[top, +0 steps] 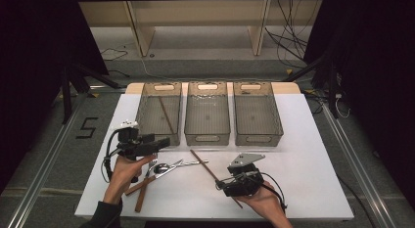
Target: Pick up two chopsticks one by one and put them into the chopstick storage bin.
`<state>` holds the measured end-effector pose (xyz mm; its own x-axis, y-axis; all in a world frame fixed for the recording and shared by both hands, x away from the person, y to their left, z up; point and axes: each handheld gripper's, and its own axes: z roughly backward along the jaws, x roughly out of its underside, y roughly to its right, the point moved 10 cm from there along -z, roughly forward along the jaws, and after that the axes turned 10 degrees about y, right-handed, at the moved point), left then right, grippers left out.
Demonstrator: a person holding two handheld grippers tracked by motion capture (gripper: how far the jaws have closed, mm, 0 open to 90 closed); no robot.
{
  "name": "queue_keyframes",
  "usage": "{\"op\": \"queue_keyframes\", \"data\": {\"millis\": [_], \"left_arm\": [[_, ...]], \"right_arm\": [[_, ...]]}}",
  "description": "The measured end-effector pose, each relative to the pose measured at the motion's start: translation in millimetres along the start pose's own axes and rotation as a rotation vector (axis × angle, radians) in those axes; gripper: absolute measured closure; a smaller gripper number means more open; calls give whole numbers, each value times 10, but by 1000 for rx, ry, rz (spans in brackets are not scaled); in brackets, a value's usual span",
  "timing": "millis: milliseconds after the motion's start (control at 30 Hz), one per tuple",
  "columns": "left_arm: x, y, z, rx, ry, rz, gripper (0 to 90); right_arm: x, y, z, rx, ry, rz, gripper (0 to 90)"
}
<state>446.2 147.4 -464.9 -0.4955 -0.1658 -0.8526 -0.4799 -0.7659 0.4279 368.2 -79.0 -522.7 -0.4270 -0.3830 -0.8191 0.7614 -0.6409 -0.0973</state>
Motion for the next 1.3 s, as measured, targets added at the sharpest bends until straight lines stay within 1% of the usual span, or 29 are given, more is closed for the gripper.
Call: {"op": "queue_keyframes", "data": {"millis": [67,267,333,400,567,633,833,867,900,1033,1067,1100,1167,1300], "left_arm": [[40,15,17,14,8,1,177],[165,44,59,27,24,-21,177],[200,51,69,25,26,-50,177],[231,71,77,33,36,-60,177],[300,103,126,39,57,-105,169],[325,114,149,43,65,-110,169],[400,131,202,40,85,-149,169],[407,145,204,44,91,-146,169],[414,151,208,45,95,-154,169],[442,182,224,48,107,-159,169],[450,182,228,47,106,-159,169],[460,191,231,45,108,-151,169],[485,200,240,49,108,-150,169],[540,217,255,50,102,-163,169]], "right_arm": [[-15,-2,-20,0,-11,0,378],[-10,26,-87,5,-52,-23,410],[-4,34,-104,8,-64,-21,419],[-6,35,-118,6,-71,-18,433],[-9,24,-163,2,-87,-14,460],[-8,18,-178,3,-92,-9,473],[-6,12,-214,-7,-101,-7,492],[-3,10,-219,-10,-108,-8,501],[-6,10,-228,-8,-108,-8,512],[-19,7,-251,-8,-114,1,541],[-27,1,-261,-9,-111,-3,543],[-32,-3,-271,-8,-110,-3,554],[-32,-25,-297,-11,-114,10,577],[3,-39,-331,-5,-132,14,610]]}}
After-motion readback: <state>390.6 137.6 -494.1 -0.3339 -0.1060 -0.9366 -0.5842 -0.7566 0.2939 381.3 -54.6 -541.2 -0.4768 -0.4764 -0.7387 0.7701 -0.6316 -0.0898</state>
